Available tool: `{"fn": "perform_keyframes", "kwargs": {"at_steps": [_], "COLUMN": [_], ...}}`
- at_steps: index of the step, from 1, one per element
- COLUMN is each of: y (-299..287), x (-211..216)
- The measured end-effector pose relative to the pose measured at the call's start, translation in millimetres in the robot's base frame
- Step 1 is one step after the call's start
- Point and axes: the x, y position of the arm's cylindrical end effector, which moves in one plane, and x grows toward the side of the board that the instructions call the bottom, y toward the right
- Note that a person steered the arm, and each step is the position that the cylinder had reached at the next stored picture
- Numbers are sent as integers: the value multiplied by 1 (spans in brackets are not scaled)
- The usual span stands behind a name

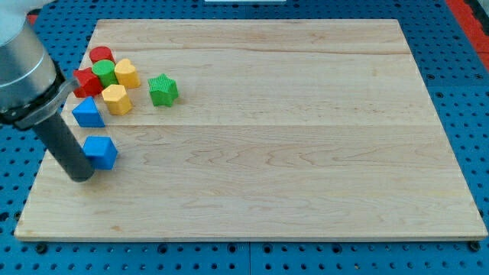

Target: Move the red circle diagonally to the top left of the red star

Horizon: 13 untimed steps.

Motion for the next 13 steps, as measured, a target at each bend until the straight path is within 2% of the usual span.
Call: {"fn": "perform_keyframes", "kwargs": {"at_steps": [2,3,4,5,6,7,9,10,11,12,13], "y": [-1,-43,-82,-83,-83,-83,-79,-63,-22,-9,-50], "x": [-57,-37,-38,-42,-104,-132,-147,-166,-171,-177,-196]}}
